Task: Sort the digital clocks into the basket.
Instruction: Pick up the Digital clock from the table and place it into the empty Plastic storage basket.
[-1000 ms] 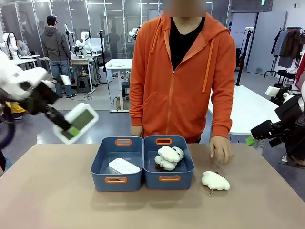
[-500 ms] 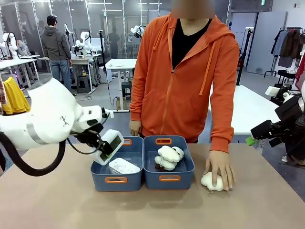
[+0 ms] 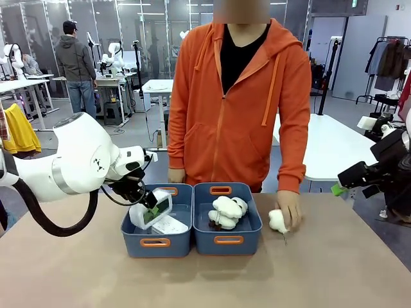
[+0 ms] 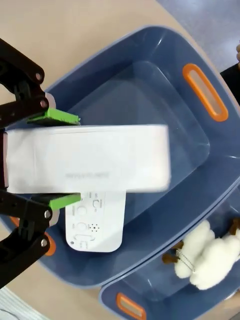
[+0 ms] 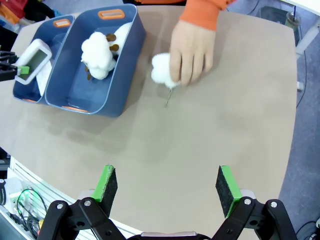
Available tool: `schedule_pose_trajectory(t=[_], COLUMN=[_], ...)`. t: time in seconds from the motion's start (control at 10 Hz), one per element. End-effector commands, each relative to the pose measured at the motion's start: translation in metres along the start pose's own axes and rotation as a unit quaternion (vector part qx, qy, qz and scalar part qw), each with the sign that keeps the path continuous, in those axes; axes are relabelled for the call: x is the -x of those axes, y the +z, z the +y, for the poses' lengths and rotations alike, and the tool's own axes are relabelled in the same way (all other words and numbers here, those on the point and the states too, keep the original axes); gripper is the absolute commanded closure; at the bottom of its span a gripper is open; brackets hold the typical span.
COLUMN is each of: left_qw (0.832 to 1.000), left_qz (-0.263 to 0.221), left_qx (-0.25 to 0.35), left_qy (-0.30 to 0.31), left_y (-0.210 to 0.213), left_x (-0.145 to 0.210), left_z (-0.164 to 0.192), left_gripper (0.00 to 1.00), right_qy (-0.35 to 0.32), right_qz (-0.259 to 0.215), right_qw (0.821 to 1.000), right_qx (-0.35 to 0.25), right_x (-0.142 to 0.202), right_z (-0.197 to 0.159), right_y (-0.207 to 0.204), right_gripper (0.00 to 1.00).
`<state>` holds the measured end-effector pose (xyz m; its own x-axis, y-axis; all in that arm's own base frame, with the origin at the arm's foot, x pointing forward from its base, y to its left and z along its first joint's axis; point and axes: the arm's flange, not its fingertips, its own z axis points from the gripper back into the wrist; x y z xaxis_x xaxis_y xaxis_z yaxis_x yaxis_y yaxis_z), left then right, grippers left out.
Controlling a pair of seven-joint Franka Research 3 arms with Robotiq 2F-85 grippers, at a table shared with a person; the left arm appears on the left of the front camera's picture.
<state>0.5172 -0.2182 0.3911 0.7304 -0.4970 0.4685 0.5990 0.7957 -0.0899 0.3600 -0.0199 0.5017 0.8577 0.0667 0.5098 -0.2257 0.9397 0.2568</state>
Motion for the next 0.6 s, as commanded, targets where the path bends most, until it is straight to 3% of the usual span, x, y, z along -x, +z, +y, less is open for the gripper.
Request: schedule_pose_trajectory(t=[0.0, 0.2, 0.5], left_qw=[1.000, 0.999, 0.997], left_qz=[0.000, -0.006, -0.003], left_qx=[0.023, 0.033, 0.074], left_qy=[-0.003, -0.002, 0.011], left_y=[0.010, 0.022, 0.047], left_x=[0.003, 0.002, 0.013], left_z=[0.010, 0.008, 0.011], left_gripper=[0.17, 0.00, 0.00], right_qy=[-0.005, -0.005, -0.005], right_qz=[0.001, 0.001, 0.001], right_qw=[1.000, 1.000, 1.000], right_qx=[0.005, 0.005, 0.005], right_x=[0.000, 0.000, 0.000], right_z=[0.001, 0.001, 0.001], right_y=[-0.001, -0.001, -0.001], right_gripper=[0.00, 0.00, 0.00])
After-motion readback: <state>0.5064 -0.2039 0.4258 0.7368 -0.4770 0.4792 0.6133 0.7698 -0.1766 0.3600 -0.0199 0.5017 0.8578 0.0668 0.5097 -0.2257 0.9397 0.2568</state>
